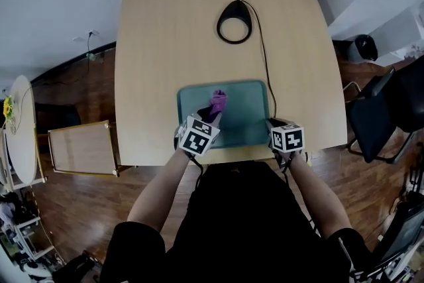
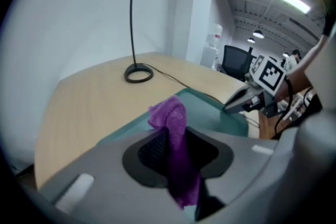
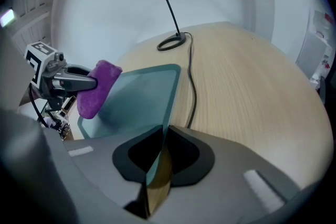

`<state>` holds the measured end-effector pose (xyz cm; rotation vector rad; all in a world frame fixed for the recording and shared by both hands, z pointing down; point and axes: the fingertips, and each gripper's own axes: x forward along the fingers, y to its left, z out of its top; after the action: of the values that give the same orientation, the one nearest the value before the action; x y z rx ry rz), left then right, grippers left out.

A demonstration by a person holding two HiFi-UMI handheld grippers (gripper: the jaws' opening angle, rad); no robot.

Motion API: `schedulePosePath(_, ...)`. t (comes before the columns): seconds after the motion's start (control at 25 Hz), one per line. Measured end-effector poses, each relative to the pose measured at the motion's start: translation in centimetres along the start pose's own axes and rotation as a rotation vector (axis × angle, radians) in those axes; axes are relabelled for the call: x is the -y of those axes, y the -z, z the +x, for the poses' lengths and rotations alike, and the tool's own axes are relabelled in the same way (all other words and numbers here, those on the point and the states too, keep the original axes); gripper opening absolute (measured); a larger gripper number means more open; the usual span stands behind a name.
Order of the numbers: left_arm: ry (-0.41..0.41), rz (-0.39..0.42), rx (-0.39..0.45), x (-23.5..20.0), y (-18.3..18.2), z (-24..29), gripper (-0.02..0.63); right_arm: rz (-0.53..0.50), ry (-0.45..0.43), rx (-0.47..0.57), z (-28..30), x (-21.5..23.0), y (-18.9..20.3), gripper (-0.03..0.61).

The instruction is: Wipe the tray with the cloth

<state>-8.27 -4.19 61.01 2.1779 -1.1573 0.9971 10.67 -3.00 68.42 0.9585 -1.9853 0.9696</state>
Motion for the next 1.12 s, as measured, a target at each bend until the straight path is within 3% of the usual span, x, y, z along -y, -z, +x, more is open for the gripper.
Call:
schedulePosePath(0.16,-0.15,-0.026,-0.096,-6.2,4.8,-2.4,0.12,0.006,0.014,-0.002,0.0,0.1,0.0,0.035)
schedulePosePath(0.32,-0.175,-0.032,-0.155,-8.4,7.7,-2.8,0.12,0.01,0.025,0.002,-0.1,0.1,-0.3,0.035)
schedulePosePath(0.56,-0.117,-0.022,-0.164,-5.8,8.2,-0.8,0.12,0.02,0.03,0.011,-0.1,-0.2,-0.5,0.034)
schedulePosePath(1.12,0.089,0.088,-0.142,4.5,1.2,5.5,0.12,0.023,0.002,0.02,-0.1,-1.4,-0.6,0.034)
